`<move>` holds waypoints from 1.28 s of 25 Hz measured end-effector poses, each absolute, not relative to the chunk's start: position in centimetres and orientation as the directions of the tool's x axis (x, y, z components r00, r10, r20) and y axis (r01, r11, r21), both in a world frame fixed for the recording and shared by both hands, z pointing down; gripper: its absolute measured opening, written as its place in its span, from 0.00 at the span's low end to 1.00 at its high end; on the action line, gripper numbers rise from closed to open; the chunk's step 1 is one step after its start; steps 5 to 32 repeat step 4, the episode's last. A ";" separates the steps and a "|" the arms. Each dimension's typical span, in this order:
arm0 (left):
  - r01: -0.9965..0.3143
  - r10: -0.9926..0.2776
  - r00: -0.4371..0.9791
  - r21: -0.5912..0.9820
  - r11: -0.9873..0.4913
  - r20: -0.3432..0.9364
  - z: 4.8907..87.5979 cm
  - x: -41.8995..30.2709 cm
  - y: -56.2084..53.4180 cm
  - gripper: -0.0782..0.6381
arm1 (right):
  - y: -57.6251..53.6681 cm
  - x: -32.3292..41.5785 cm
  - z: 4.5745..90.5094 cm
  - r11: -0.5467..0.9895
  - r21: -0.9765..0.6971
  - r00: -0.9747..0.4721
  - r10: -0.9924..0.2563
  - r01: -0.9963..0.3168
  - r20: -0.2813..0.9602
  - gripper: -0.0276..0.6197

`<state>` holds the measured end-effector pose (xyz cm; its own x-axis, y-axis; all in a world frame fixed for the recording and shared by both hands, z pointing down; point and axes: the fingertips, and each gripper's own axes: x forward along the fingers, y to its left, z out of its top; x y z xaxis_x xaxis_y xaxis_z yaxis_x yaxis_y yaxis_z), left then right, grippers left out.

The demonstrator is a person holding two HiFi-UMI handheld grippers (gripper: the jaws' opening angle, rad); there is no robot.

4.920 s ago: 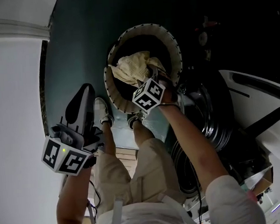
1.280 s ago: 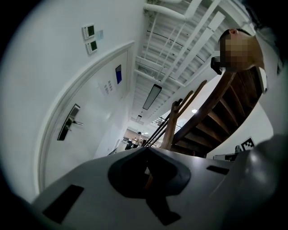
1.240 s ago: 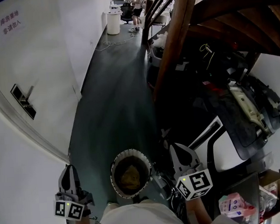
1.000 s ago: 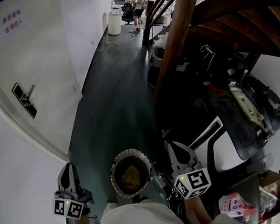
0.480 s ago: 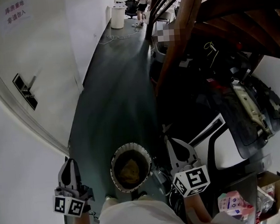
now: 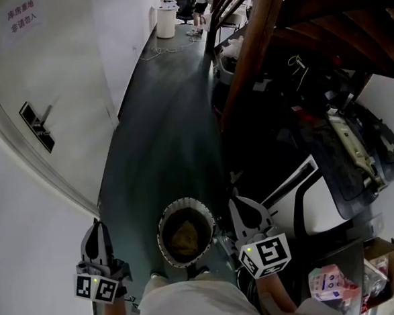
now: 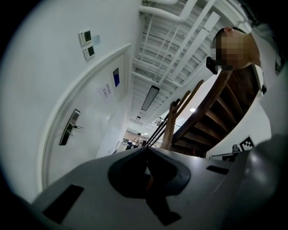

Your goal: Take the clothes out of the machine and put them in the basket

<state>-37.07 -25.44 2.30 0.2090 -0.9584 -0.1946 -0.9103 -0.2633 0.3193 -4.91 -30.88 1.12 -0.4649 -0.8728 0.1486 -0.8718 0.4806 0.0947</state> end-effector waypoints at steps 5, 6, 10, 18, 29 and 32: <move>-0.914 -0.959 0.198 0.315 -0.255 -0.201 2.1 -37.2 -24.9 0.13 | -30.4 -5.0 1.2 0.488 0.096 -0.472 -0.869 -0.868 0.149 0.06; -0.914 -0.959 0.198 0.315 -0.255 -0.201 2.1 -37.2 -24.9 0.13 | -30.4 -5.0 1.2 0.488 0.096 -0.472 -0.869 -0.868 0.149 0.06; -0.914 -0.959 0.198 0.315 -0.255 -0.201 2.1 -37.2 -24.9 0.13 | -30.4 -5.0 1.2 0.488 0.096 -0.472 -0.869 -0.868 0.149 0.06; -0.914 -0.959 0.198 0.315 -0.255 -0.201 2.1 -37.2 -24.9 0.13 | -30.4 -5.0 1.2 0.488 0.096 -0.472 -0.869 -0.868 0.149 0.06; -0.914 -0.959 0.198 0.315 -0.255 -0.201 2.1 -37.2 -24.9 0.13 | -30.4 -5.0 1.2 0.488 0.096 -0.472 -0.869 -0.868 0.149 0.06; -0.914 -0.959 0.198 0.315 -0.255 -0.201 2.1 -37.2 -24.9 0.13 | -30.4 -5.0 1.2 0.488 0.096 -0.472 -0.869 -0.868 0.149 0.06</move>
